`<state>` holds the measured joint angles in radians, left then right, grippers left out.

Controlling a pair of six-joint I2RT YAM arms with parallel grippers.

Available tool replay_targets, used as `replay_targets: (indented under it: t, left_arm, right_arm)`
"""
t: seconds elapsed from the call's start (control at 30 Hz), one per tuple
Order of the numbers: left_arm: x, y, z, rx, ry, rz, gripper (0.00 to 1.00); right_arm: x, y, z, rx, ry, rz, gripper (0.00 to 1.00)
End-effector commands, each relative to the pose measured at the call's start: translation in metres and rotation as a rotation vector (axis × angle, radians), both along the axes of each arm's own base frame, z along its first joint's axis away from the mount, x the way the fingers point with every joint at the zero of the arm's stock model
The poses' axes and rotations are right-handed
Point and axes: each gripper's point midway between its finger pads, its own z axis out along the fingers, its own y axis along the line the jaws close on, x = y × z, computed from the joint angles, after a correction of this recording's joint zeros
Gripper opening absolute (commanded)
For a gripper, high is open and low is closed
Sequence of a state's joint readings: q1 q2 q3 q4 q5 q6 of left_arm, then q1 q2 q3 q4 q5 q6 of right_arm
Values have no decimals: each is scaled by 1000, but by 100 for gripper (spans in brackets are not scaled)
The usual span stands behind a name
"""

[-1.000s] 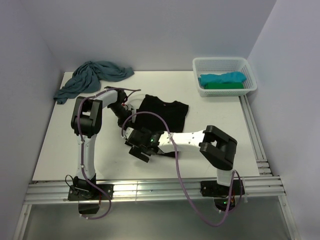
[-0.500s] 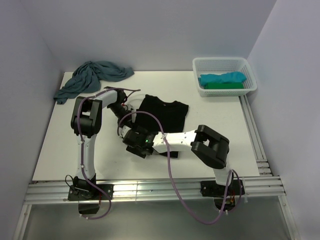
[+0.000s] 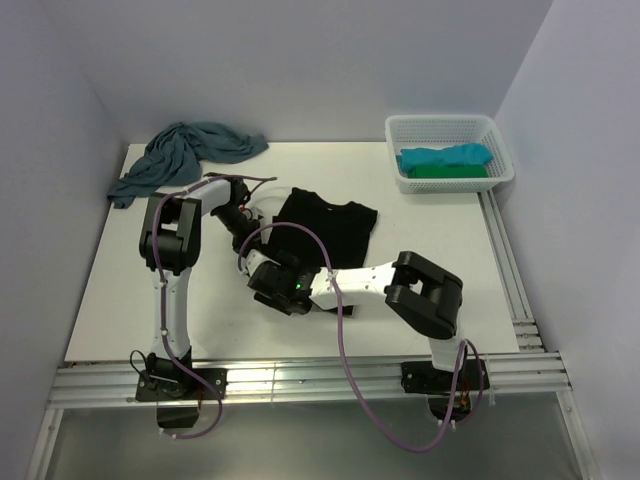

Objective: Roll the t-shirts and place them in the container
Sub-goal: Roll the tshirt

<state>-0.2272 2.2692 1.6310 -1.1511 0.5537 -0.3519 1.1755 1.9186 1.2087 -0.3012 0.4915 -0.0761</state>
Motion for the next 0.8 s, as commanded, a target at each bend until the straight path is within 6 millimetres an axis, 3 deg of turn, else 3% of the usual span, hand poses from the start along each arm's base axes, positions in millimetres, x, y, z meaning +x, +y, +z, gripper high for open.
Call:
replay_targets:
  t: [0.0,0.37,0.5,0.77]
  left_arm:
    - [29,22,-36,89,-139,-42,9]
    - [29,23,-35,89,-139,-40,10]
    - [28,25,-34,89,-139,-36,10]
    - [22,27,-31,94,-142,-31,10]
  right_arm:
    - [-15,-33,-18,-113,53,-8,92]
    - [-21,-36,-39,-140,88,13,88]
    - [-26,-35,-50,-155,145,23,81]
    - [-24,-40,-65,-153,234,5,81]
